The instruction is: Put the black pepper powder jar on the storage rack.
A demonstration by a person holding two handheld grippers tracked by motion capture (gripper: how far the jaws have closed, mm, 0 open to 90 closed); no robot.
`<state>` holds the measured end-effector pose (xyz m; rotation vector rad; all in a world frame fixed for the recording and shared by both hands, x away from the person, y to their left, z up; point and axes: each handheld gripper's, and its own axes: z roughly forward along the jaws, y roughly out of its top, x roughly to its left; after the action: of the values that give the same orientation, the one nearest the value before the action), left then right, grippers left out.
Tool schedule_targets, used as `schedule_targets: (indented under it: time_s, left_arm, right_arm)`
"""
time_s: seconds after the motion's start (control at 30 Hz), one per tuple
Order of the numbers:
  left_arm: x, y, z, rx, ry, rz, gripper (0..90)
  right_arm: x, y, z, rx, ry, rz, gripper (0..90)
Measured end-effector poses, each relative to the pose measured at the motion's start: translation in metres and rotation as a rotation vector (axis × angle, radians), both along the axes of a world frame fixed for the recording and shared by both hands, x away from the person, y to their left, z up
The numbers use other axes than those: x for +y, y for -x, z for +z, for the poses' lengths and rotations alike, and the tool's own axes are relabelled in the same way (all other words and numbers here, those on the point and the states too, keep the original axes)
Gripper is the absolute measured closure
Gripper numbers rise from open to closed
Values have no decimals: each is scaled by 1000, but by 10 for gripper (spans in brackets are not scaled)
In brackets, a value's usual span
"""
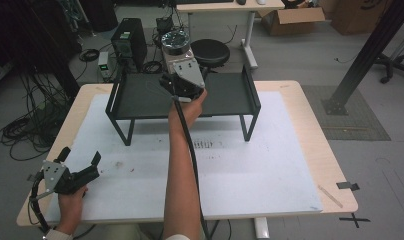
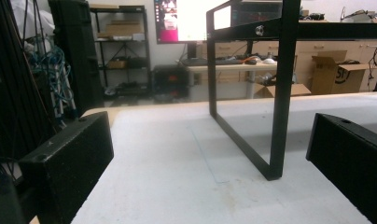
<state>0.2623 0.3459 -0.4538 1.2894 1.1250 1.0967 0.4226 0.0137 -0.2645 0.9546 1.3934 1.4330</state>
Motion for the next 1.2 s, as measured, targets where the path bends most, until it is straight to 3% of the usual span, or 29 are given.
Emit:
schedule_targets:
  time_s: [0.47, 1.2]
  left_arm:
    - [0, 0, 0, -1, 0, 0, 10]
    - [0, 0, 0, -1, -2, -2, 11]
  right_arm:
    - [14, -20, -3, 31, 1, 0, 244]
    - [24, -40, -22, 106, 2, -6, 244]
